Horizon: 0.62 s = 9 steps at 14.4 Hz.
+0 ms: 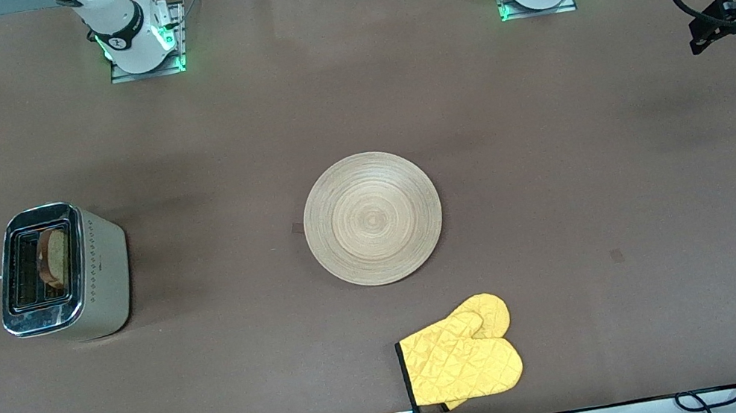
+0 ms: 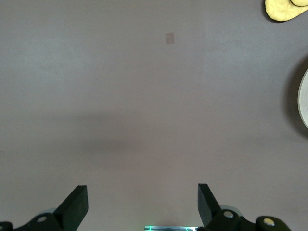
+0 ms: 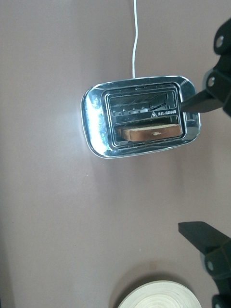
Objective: Move plate and put bread in toaster
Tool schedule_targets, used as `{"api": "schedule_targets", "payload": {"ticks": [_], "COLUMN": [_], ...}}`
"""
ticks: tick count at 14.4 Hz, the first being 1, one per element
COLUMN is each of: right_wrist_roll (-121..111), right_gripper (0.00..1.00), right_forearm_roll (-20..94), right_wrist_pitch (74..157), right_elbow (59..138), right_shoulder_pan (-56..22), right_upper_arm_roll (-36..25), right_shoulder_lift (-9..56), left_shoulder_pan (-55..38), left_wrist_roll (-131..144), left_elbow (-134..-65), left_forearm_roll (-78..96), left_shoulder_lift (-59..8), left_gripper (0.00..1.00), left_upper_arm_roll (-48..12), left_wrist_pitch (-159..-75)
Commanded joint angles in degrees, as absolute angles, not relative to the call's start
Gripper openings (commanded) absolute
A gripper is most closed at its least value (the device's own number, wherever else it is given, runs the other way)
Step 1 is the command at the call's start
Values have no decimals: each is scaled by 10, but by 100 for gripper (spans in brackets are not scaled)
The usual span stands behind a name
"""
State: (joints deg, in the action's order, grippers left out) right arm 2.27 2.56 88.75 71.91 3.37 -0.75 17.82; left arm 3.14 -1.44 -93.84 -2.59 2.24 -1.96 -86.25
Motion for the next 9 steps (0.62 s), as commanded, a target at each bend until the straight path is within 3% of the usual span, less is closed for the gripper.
{"api": "schedule_targets", "payload": {"ticks": [1,5,9], "right_wrist_roll": [10,-7,2], "right_gripper": [100,100,100], "right_forearm_roll": [18,20,-8], "right_wrist_pitch": [903,942,933], "right_elbow": [757,809,821], "right_shoulder_pan": [-2,39,22], "right_upper_arm_roll": [-45,-9,-7], "right_shoulder_lift": [152,123,106], "left_shoulder_pan": [36,36,36], "left_wrist_roll": [-11,-11,-11], "left_elbow": [-933,-933,-933], "left_forearm_roll": [-21,-21,-22], "left_shoulder_lift": [26,26,26], "left_gripper": [100,100,100], "left_upper_arm_roll": [-22,-22,-22], "left_wrist_pitch": [-853,-853,-853]}}
